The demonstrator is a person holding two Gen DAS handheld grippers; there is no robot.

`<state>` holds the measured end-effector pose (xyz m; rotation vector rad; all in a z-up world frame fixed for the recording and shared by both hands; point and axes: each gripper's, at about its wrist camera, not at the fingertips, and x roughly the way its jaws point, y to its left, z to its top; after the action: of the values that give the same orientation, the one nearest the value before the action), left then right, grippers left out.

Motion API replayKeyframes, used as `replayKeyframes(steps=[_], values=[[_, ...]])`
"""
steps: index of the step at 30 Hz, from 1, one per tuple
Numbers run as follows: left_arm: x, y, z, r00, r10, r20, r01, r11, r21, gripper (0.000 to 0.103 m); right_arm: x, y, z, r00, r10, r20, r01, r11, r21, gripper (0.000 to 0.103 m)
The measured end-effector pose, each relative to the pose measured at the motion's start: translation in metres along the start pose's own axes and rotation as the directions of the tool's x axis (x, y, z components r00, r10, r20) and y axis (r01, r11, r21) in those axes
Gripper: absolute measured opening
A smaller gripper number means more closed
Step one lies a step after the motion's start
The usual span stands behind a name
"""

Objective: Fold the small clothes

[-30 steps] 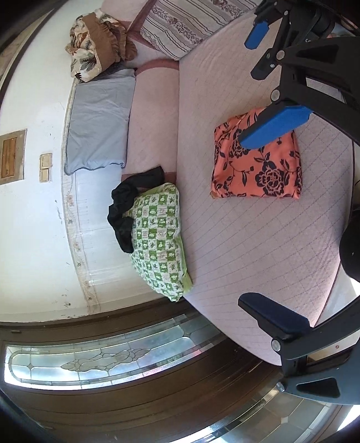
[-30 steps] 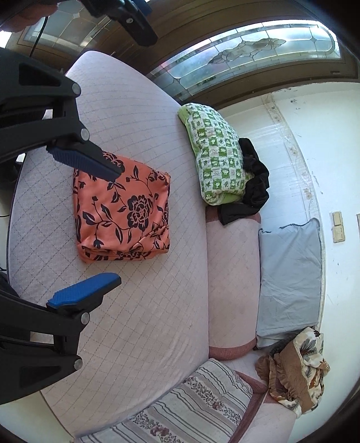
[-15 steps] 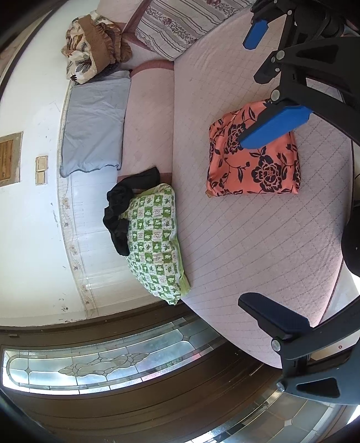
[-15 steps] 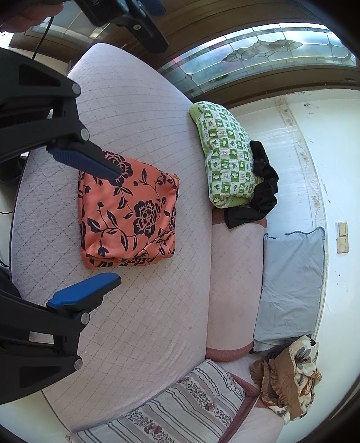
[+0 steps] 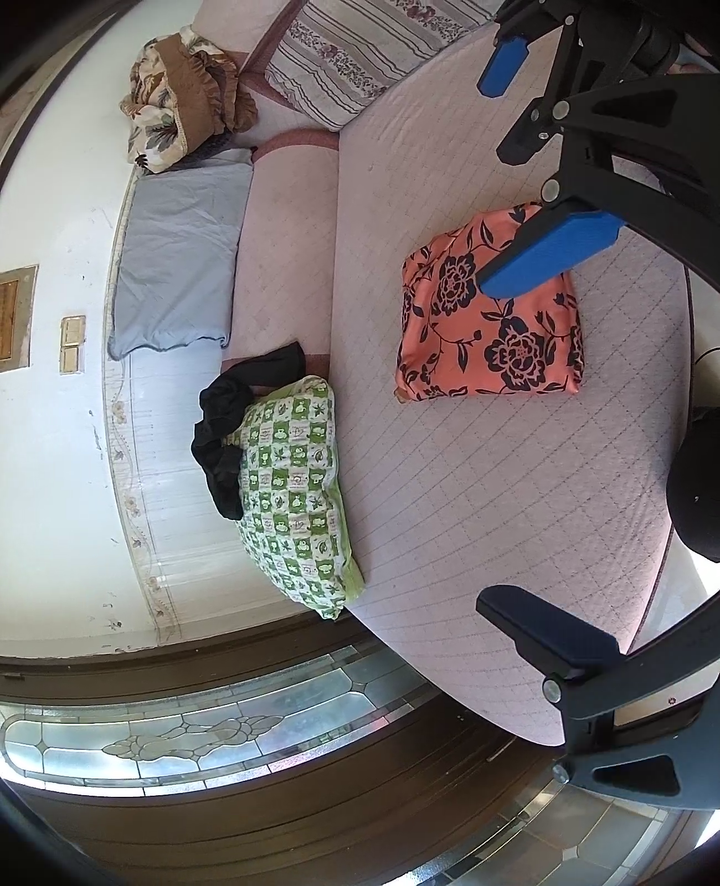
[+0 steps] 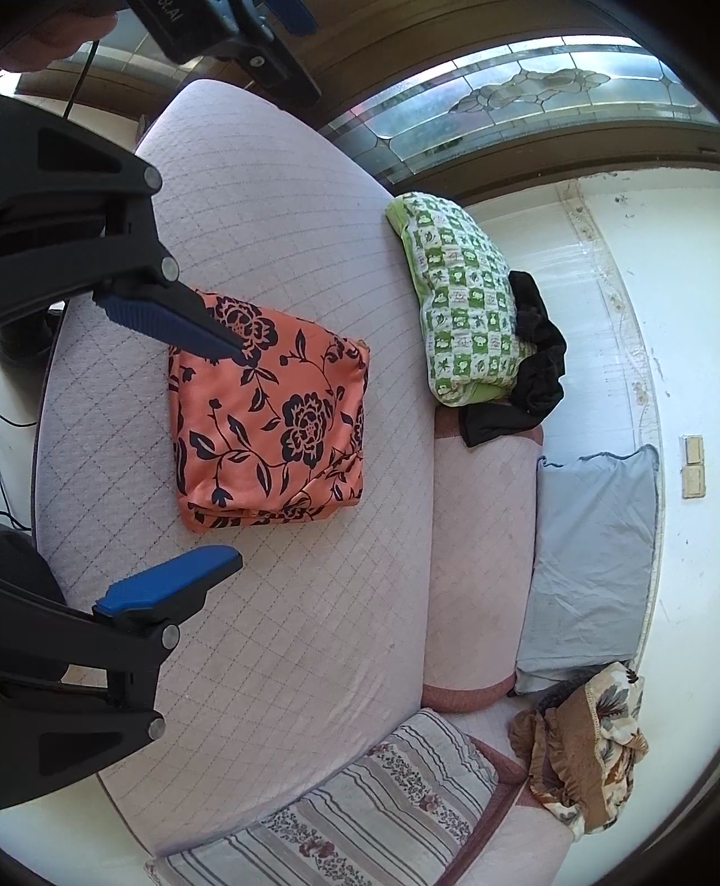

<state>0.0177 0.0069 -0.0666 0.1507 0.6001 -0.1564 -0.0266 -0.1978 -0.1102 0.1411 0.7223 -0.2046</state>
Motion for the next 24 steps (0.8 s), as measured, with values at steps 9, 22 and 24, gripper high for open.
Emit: replayKeyframes(steps=[9,22,24], values=[[-0.030,-0.003,0.003,0.999,0.019,0.031,-0.019,1.000,-0.007,0.103,-0.023,-0.005,-0.001,0.999,0.038,0.035,-0.038,0.999,-0.023,0.074],[-0.021,-0.019,0.026,0.999,0.029,0.034,-0.029,1.000,-0.007,0.103,0.001,-0.022,0.017,0.996,0.083,0.037,-0.082,0.996,-0.016,0.074],[-0.013,-0.020,0.029,0.999,0.024,0.032,-0.024,1.000,-0.003,0.103,0.011,-0.024,0.020,0.996,0.082,0.029,-0.082,0.997,-0.010,0.074]])
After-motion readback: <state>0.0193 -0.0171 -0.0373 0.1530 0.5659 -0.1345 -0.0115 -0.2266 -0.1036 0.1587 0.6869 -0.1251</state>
